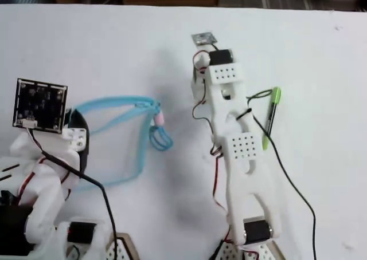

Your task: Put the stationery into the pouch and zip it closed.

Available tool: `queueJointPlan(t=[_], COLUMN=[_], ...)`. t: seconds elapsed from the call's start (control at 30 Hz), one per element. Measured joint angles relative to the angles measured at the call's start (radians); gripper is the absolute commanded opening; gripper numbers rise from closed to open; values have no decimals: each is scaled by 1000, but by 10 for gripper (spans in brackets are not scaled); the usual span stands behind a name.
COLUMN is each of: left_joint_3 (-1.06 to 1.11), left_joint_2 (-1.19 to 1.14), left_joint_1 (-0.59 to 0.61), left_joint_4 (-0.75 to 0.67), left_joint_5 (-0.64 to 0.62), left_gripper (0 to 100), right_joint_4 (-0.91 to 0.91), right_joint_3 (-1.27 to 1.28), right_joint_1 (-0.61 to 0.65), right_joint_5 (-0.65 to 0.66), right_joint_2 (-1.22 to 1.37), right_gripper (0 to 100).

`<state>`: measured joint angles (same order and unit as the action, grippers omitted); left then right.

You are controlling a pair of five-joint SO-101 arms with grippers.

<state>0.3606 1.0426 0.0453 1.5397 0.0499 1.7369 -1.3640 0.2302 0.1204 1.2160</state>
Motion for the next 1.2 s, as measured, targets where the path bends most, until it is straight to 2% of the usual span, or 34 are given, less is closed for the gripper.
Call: queueJointPlan(t=[0.07,0.13,0.43,0.7,1.0,1.2], left_joint_3=[0,0,0,0,0,0], left_joint_2=[0,0,0,0,0,0], left_joint_1=[0,0,0,0,0,0], left_joint_4=[0,0,0,0,0,0], left_joint_5=[0,0,0,0,0,0], left_gripper=[24,24,24,24,24,24], right_joint_4=[0,0,8,11,11,11], right_joint_3=[-3,-3,-3,52,471,961], right_joint_1=[-9,-14,-6,34,259,298], right_joint_5=[0,0,-21,-160,-255,-259], right_joint_2=[0,0,-40,-388,-957,-1448], right_gripper=[9,36,17,17,17,17])
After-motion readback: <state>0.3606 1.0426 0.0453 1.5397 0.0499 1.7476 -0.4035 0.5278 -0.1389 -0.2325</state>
